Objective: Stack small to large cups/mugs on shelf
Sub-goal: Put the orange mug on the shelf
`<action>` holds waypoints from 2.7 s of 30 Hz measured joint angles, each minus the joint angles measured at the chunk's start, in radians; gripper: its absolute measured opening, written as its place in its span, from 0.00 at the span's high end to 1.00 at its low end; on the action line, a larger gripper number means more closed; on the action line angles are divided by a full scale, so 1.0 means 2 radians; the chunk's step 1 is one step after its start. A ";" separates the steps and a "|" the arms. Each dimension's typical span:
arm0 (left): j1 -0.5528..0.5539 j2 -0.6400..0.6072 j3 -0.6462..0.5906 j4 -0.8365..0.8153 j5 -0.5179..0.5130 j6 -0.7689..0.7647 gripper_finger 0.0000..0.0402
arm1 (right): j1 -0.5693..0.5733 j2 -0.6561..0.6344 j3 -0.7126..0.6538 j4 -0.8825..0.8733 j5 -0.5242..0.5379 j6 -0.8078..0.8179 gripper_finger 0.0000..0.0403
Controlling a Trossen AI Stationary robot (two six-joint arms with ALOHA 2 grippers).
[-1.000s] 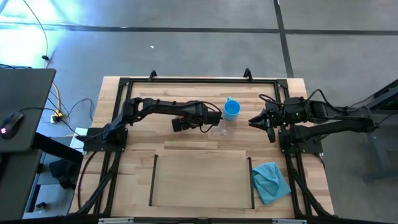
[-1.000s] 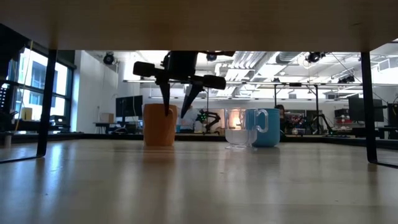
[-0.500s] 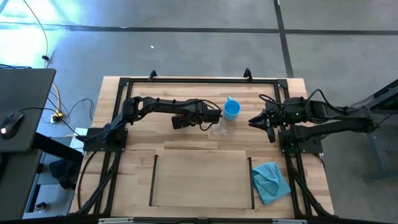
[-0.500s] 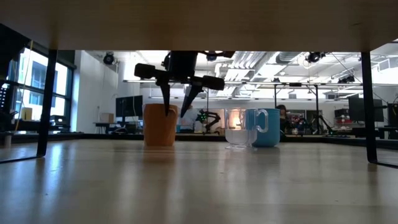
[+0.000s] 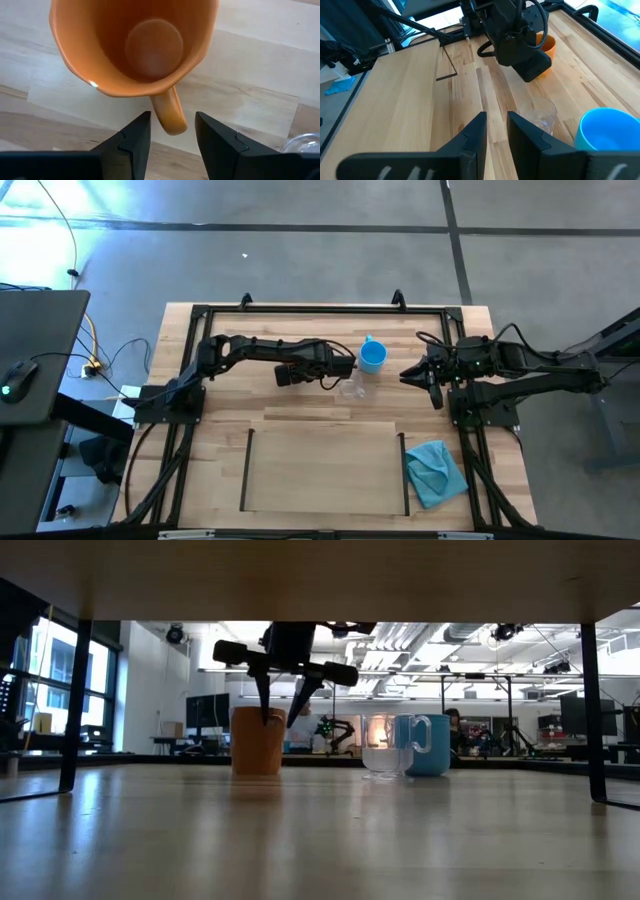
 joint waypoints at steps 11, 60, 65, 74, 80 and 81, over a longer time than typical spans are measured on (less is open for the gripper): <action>0.000 0.000 0.000 -0.001 -0.004 0.013 0.72 | 0.000 0.000 0.000 0.000 0.000 0.000 0.83; 0.001 -0.053 0.000 -0.004 -0.024 0.132 0.92 | 0.000 0.000 0.000 0.004 -0.005 0.004 0.83; 0.004 -0.069 0.000 -0.004 -0.026 0.139 0.92 | 0.000 0.000 0.000 0.004 -0.005 0.006 0.83; -0.001 -0.098 0.000 -0.006 -0.033 0.157 0.92 | 0.000 0.000 0.000 0.004 -0.005 0.006 0.83; -0.005 -0.121 0.000 -0.011 -0.043 0.158 0.92 | 0.000 0.000 0.000 0.004 -0.005 0.006 0.83; -0.007 -0.125 0.000 -0.013 -0.043 0.158 0.92 | 0.000 0.000 0.000 0.004 -0.005 0.006 0.83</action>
